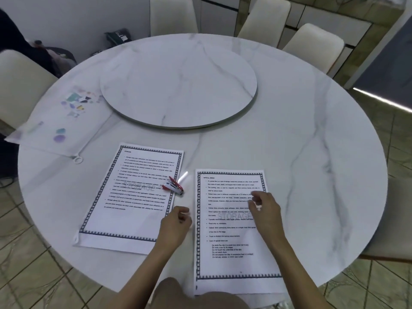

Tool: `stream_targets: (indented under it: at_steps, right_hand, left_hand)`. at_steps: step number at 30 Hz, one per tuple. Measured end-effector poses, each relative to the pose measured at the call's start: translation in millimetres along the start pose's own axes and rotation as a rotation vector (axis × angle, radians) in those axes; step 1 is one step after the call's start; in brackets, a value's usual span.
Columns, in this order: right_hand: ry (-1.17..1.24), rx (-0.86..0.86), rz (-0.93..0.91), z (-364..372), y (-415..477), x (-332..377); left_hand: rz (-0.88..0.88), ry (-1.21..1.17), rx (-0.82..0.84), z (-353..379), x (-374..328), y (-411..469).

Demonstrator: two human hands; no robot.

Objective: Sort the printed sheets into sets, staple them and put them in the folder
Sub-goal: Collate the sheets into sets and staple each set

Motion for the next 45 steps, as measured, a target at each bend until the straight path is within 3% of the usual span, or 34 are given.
stream_targets:
  at_steps: [7, 14, 25, 32, 45]
  right_hand:
    - [-0.098, 0.215, -0.346, 73, 9, 75]
    - [-0.281, 0.263, -0.5, 138, 0, 115]
    - [-0.224, 0.204, -0.412, 142, -1, 110]
    - [-0.016, 0.094, -0.311, 84, 12, 81]
    - [-0.045, -0.122, 0.05, -42, 56, -44]
  left_hand:
    - [0.0, -0.115, -0.04, -27, 13, -14]
    - [-0.011, -0.18, -0.087, -57, 32, -23]
    - [0.011, -0.178, -0.094, -71, 33, -20]
    - [0.039, -0.132, -0.024, -50, 12, -4]
    - [0.0, -0.141, -0.026, -3, -23, 41]
Point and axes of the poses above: each hand's wrist, its own y-axis towards the middle knuckle, its own z-axis out of the palm, x = y × z, the point moved 1 cm from there along y, towards the middle knuckle, and after that the axes turned 12 degrees about z, right-handed, at the moved point
